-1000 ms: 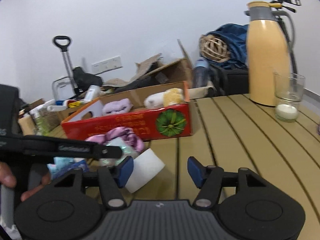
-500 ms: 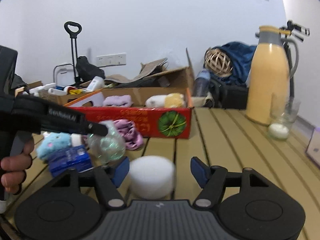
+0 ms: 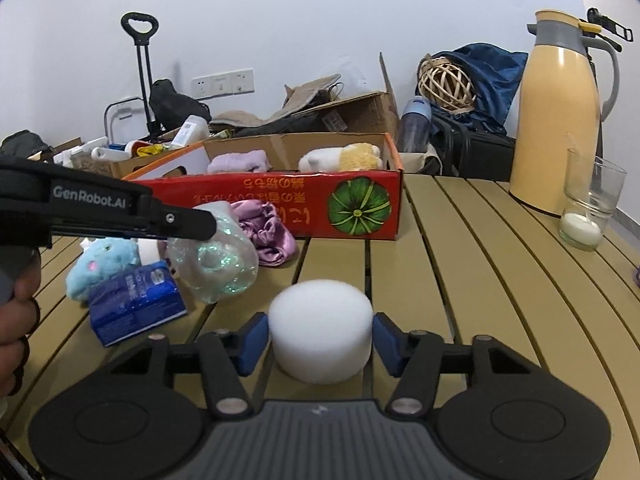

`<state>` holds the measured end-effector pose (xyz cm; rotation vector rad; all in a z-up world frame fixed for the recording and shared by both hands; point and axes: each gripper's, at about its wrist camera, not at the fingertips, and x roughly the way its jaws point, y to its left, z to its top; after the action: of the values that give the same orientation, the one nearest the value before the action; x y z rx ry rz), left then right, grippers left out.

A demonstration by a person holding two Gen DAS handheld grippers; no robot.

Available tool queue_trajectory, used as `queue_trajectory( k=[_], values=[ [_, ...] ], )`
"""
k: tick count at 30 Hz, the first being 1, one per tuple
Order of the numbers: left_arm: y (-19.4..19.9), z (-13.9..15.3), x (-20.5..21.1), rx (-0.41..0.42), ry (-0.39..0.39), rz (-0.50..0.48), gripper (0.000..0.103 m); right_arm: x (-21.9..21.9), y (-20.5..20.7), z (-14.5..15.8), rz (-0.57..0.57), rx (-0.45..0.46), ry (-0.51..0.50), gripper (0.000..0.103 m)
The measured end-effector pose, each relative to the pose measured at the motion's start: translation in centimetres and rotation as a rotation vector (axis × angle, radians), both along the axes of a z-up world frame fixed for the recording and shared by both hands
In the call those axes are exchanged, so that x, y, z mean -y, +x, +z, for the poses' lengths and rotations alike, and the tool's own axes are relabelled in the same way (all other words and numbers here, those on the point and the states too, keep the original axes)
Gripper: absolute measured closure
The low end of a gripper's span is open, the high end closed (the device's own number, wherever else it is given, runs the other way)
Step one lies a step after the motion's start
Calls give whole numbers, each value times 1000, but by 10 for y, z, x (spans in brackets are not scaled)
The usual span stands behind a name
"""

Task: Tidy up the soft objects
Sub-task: 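Grasp the clear plastic bag with the left tool while the right tool grasps the white foam cylinder, then carry the bag and foam cylinder into the box and open both tools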

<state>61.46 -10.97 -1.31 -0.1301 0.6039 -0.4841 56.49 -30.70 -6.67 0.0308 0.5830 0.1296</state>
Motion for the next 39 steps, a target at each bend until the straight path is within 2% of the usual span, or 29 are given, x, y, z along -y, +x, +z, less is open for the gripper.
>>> queue_trajectory(
  k=[3, 7, 10, 12, 14, 18, 21, 25, 27, 31, 33, 35, 39],
  values=[
    [-3, 4, -2, 13, -6, 9, 81, 0, 0, 1, 1, -4, 12, 52],
    [-23, 25, -16, 67, -34, 39, 81, -6, -6, 10, 28, 23, 32, 54],
    [-38, 43, -36, 91, -83, 63, 81, -10, -16, 26, 52, 63, 44, 54],
    [-41, 58, -49, 116, -84, 95, 81, -10, -21, 41, 81, 85, 87, 54],
    [-37, 71, -59, 137, -75, 119, 81, -10, -19, 59, 116, 94, 136, 54],
    [-3, 92, -74, 131, -53, 128, 81, -15, 1, 91, 162, 149, 121, 54],
    [35, 96, -79, 102, -32, 112, 80, -20, 42, 109, 184, 153, 118, 53],
    [94, 93, -80, 81, 35, 123, 80, -24, 116, 111, 193, 60, 166, 53],
    [129, 84, -80, 70, 86, 148, 79, -30, 159, 112, 191, 22, 178, 53],
    [201, 54, -86, -42, 146, 232, 77, -50, 246, 106, 172, -37, 163, 52],
    [219, 42, -87, -65, 172, 239, 71, -60, 289, 94, 154, -86, 153, 52],
    [226, 33, -88, -73, 183, 249, 56, -66, 322, 80, 105, -117, 137, 49],
    [226, 27, -90, -77, 187, 227, 47, -68, 363, 48, 47, -217, 144, 48]
  ],
)
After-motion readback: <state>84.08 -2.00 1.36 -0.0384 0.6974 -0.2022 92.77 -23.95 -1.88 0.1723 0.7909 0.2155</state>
